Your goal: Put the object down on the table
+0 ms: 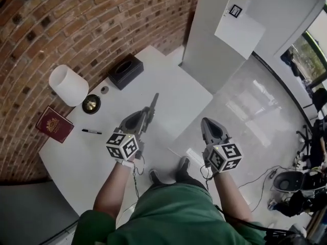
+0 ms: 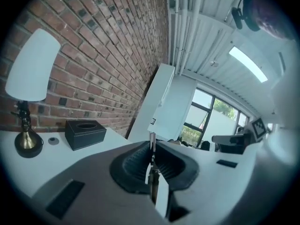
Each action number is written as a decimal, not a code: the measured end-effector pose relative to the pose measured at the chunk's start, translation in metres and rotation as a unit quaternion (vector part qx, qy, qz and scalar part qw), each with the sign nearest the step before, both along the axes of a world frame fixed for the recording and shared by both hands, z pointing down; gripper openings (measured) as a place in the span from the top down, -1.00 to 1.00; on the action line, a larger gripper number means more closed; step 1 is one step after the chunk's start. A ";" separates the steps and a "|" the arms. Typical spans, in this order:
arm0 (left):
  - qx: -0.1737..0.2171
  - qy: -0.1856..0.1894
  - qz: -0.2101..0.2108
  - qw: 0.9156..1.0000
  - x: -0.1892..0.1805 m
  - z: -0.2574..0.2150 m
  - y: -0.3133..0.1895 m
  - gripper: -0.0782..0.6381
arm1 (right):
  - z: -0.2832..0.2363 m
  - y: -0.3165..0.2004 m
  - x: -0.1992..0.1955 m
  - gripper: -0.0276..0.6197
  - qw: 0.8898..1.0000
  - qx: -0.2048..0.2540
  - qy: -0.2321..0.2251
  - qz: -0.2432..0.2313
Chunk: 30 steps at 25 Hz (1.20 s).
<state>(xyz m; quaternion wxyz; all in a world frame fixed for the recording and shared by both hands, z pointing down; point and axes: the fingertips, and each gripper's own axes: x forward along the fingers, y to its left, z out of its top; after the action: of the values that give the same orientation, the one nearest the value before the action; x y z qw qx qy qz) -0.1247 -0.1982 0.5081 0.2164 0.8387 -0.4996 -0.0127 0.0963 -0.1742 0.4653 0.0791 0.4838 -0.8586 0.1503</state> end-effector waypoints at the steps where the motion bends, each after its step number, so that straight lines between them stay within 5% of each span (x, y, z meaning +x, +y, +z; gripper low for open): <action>1: -0.003 -0.017 0.000 1.000 0.005 0.003 -0.005 0.71 | 0.001 -0.007 0.001 0.91 1.000 -0.001 -0.007 -0.009; 7: -0.026 -0.107 -0.035 0.993 0.012 0.019 -0.038 0.71 | -0.010 -0.053 -0.004 0.91 0.995 0.020 -0.046 -0.089; 13: -0.047 -0.207 -0.025 0.977 0.041 0.045 -0.064 0.71 | 0.014 -0.082 0.020 0.91 0.991 -0.020 -0.071 -0.111; 16: -0.057 -0.226 -0.012 0.973 0.049 0.062 -0.072 0.71 | 0.023 -0.087 0.022 0.91 0.990 -0.030 -0.071 -0.116; 25: -0.098 -0.259 0.038 0.960 0.043 0.136 -0.111 0.71 | 0.038 -0.096 0.045 0.91 0.997 -0.055 -0.043 -0.044; 30: -0.090 -0.303 0.078 0.946 0.043 0.179 -0.129 0.71 | 0.051 -0.090 0.066 0.91 0.996 -0.077 -0.030 0.017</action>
<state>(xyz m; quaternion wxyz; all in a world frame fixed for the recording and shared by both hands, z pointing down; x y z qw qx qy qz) -0.0819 -0.3276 0.6869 0.1294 0.8164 -0.4737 0.3039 0.1619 -0.2645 0.5165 0.0873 0.4857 -0.8383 0.2319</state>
